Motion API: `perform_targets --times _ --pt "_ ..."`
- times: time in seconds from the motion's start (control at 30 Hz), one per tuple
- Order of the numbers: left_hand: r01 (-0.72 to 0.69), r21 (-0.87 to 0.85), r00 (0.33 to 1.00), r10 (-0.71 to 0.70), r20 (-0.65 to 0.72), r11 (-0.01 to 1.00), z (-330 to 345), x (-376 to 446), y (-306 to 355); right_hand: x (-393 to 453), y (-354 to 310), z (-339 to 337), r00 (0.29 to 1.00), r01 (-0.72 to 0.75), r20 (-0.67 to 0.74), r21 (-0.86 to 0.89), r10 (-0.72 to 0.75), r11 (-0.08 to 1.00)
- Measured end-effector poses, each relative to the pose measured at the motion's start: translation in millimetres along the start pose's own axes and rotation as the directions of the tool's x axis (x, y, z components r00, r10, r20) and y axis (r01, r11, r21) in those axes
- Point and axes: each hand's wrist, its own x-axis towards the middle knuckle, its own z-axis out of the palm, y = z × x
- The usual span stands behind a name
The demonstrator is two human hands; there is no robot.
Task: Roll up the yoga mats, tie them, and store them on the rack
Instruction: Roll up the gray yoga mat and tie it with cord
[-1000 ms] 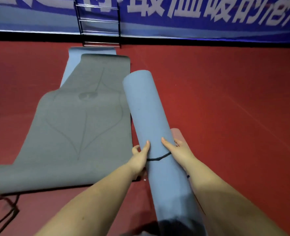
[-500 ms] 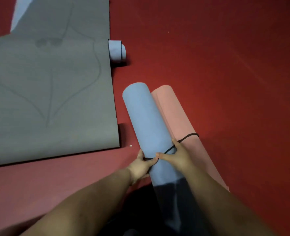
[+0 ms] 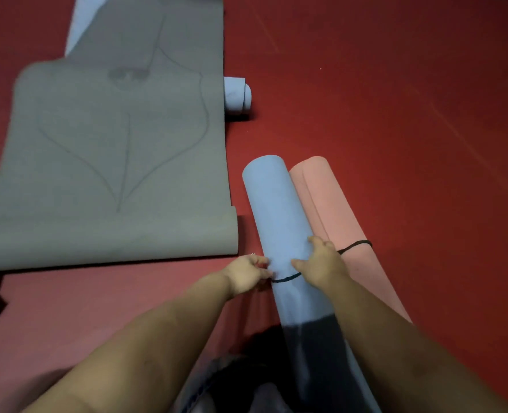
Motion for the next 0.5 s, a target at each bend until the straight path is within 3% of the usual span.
perform_targets --times 0.13,0.27,0.5 --pt "-0.079 0.105 0.985 0.094 -0.143 0.991 -70.2 -42.2 7.0 -12.6 -70.3 -18.5 0.982 0.186 -0.013 -0.068 -0.187 0.98" --pt "-0.083 0.121 0.928 0.121 -0.353 0.989 -165.4 -99.6 -1.6 -32.3 -154.5 -21.5 0.936 0.35 0.022 -0.178 -0.352 0.919" --pt "0.08 0.413 0.856 0.15 -0.495 0.907 -308.5 -167.1 -30.6 -51.8 -291.2 -0.2 0.823 0.565 0.193 -0.384 -0.535 0.73"
